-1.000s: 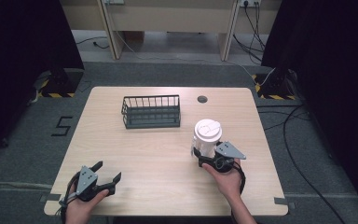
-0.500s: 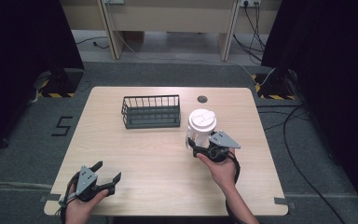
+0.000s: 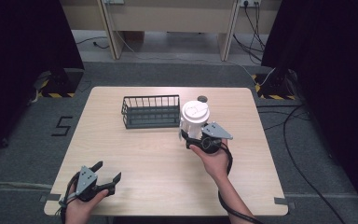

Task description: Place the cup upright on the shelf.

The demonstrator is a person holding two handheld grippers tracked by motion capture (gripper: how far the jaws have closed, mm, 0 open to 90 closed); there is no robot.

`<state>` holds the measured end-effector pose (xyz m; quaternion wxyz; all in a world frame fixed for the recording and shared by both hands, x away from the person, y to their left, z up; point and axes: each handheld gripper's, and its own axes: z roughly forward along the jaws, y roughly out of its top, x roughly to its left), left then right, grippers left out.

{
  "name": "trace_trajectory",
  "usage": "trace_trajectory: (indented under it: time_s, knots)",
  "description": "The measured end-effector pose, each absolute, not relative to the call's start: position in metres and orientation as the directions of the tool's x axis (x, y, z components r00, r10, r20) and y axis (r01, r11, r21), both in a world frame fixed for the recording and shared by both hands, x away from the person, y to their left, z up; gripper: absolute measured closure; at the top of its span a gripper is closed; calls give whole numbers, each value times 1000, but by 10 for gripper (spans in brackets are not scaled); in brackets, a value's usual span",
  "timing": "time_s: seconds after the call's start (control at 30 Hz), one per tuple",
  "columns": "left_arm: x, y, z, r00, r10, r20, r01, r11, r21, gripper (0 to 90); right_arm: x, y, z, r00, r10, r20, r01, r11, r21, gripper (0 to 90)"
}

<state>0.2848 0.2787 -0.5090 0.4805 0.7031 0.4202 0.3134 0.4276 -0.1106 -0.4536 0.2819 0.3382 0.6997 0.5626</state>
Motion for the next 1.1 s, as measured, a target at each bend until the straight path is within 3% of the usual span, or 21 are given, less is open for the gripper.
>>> trace_trajectory:
  time_s: [1.1]
  knots:
    - [285, 278, -509, 450, 893, 31, 291, -179, 940, 163, 468, -73, -434, -619, 785, -5, 153, 127, 980, 186]
